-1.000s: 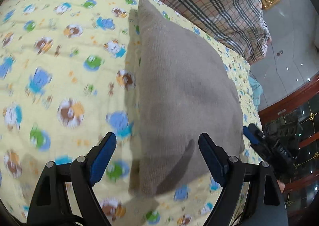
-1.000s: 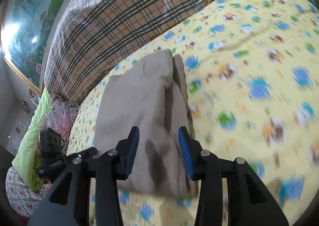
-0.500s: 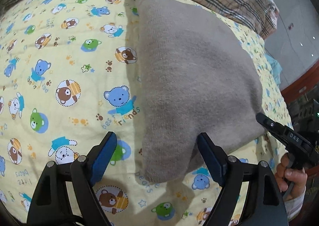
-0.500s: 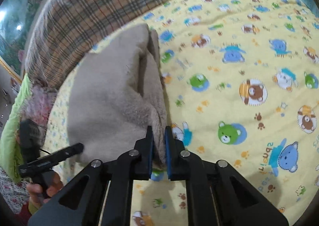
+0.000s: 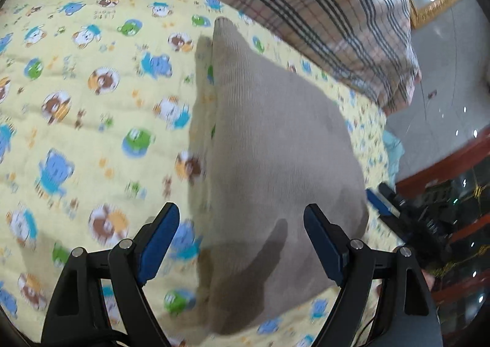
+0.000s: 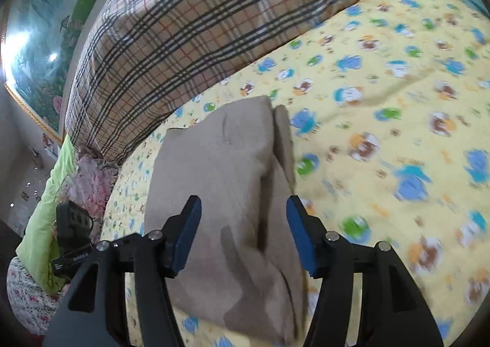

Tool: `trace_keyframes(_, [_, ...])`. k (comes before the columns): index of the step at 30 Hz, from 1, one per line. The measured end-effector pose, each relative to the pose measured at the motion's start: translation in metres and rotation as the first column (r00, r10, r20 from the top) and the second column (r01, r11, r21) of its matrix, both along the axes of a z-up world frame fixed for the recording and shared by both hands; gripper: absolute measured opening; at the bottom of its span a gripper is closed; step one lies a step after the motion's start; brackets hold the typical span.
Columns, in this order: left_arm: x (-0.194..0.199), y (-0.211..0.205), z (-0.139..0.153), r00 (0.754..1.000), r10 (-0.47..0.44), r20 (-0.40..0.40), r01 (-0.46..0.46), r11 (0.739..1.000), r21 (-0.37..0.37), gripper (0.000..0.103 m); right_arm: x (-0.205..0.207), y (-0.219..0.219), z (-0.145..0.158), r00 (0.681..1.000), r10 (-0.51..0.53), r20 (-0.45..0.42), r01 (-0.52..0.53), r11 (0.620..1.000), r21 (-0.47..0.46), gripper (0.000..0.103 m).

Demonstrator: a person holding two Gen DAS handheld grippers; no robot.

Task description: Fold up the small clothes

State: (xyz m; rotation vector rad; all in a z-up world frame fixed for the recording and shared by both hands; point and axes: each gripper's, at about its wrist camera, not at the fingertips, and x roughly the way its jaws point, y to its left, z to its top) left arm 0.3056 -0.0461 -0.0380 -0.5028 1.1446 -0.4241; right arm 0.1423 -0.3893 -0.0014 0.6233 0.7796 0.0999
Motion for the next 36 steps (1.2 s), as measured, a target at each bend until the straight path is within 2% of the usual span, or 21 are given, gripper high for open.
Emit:
trace_keyframes(2, [0.013, -0.01, -0.001, 1.0, 0.004, 0.001, -0.004, 1.0, -0.002, 0.084, 0.015, 0.003, -0.007, 1.0, 0.009, -0.021, -0.01, 1.0, -0.024, 0.061])
trace_keyframes(5, [0.029, -0.022, -0.012, 1.0, 0.009, -0.024, -0.008, 0.999, 0.054, 0.085, 0.03, 0.003, -0.02, 0.998, 0.032, -0.059, -0.034, 0.999, -0.024, 0.061])
trace_keyframes(8, [0.034, -0.025, -0.026, 1.0, 0.011, -0.027, -0.01, 0.999, 0.048, 0.094, 0.041, 0.0, -0.039, 0.992, 0.026, -0.123, -0.031, 0.999, -0.04, 0.062])
trace_keyframes(12, [0.041, -0.03, -0.039, 0.999, 0.004, -0.032, -0.003, 0.999, 0.035, 0.096, 0.047, -0.012, -0.055, 0.993, 0.05, -0.108, -0.045, 0.998, 0.047, 0.064])
trace_keyframes(14, [0.045, -0.035, -0.038, 0.999, -0.028, -0.022, 0.028, 1.0, 0.006, 0.085, 0.05, -0.012, -0.056, 0.992, 0.065, -0.106, -0.057, 0.995, 0.077, 0.064])
trace_keyframes(15, [0.048, -0.045, -0.042, 0.998, -0.051, -0.028, 0.049, 0.998, -0.05, 0.063, 0.051, -0.011, -0.058, 0.992, 0.075, -0.104, -0.065, 0.994, 0.092, 0.062])
trace_keyframes(16, [0.049, -0.045, -0.044, 0.998, -0.052, -0.042, 0.049, 0.996, -0.077, 0.061, 0.053, -0.006, -0.06, 0.989, 0.095, -0.109, -0.083, 0.991, 0.107, 0.053])
trace_keyframes(19, [0.05, -0.042, -0.043, 0.998, -0.046, -0.04, 0.042, 0.995, -0.089, 0.051, 0.054, -0.002, -0.066, 0.99, 0.101, -0.104, -0.082, 0.983, 0.167, 0.036])
trace_keyframes(23, [0.032, -0.03, -0.028, 0.998, -0.057, -0.012, 0.056, 0.995, -0.083, 0.047, 0.04, 0.006, -0.057, 0.995, 0.091, -0.048, -0.078, 0.973, 0.217, 0.033])
trace_keyframes(26, [0.011, -0.009, -0.011, 0.999, -0.042, 0.012, 0.043, 0.996, -0.083, 0.046, 0.029, 0.026, -0.038, 0.993, 0.116, -0.002, -0.112, 0.969, 0.221, 0.032])
trace_keyframes(30, [-0.018, 0.046, 0.017, 0.999, 0.024, 0.041, -0.02, 0.995, -0.096, 0.046, 0.021, 0.073, -0.021, 0.981, 0.19, 0.047, -0.196, 0.957, 0.215, 0.032])
trace_keyframes(36, [-0.055, 0.147, 0.044, 0.995, 0.091, 0.047, -0.088, 0.994, -0.07, 0.046, 0.027, 0.169, -0.032, 0.949, 0.302, 0.09, -0.315, 0.903, 0.291, 0.032])
